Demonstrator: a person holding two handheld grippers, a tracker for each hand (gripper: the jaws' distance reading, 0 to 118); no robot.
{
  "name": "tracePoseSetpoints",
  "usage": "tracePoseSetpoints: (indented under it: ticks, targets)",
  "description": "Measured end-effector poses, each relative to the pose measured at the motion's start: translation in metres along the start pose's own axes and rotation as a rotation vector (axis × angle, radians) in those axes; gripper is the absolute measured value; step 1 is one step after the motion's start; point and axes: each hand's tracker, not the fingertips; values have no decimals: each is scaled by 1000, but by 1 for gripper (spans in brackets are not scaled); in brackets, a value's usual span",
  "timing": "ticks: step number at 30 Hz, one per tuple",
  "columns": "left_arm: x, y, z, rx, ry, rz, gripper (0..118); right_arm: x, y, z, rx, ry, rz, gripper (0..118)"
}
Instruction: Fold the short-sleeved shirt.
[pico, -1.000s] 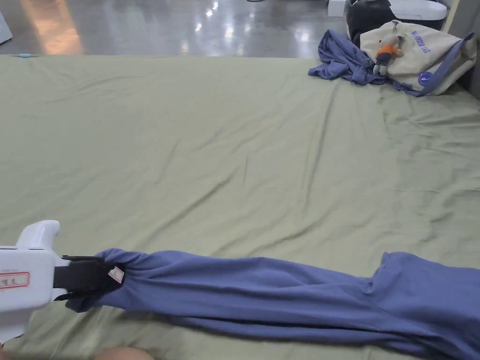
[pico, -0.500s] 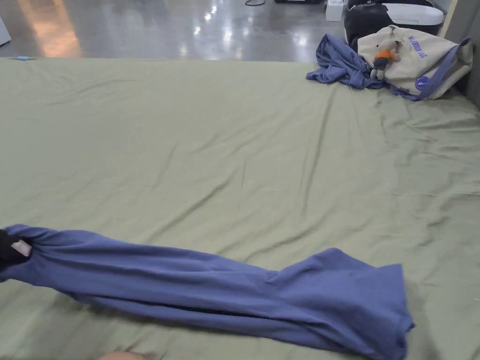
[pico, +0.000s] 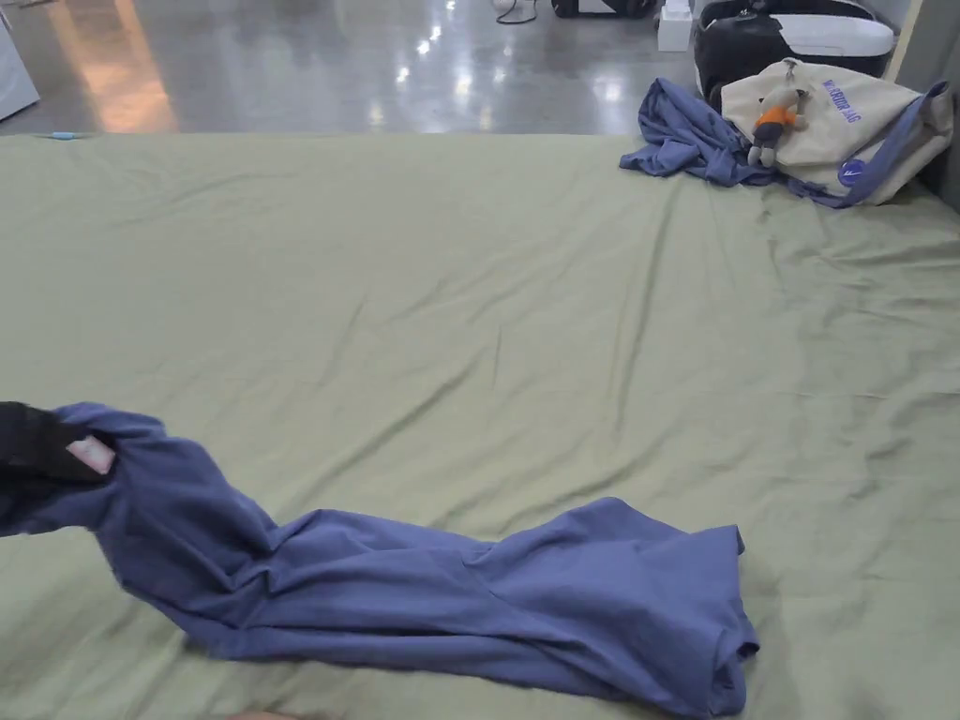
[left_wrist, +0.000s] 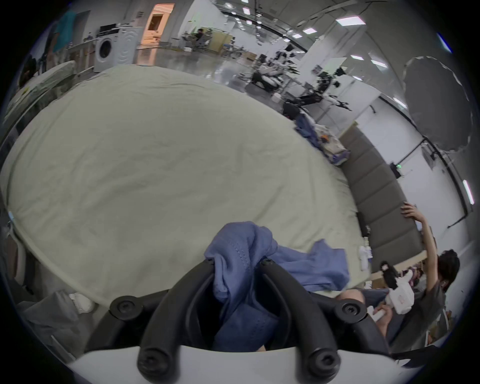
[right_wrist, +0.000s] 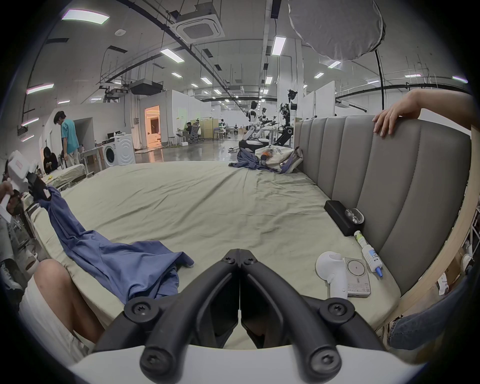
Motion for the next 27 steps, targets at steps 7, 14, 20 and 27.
tracePoseSetpoints:
  ticks: [7,14,20,27]
  targets:
    - [103,-28,-78,-59,-60,-155,22,3,-2,2,-1,10,-14,3]
    - [134,-58,-155,-119,5,-222,23,5,-4,3,-10,15,-13,3]
    - [129,-67,-165,-141,-102,-187,54,2,-6,1,-28,20,-11,3]
    - [134,-60,-114,82,-107,-177,80,-5,-5,2,-34,29,11,3]
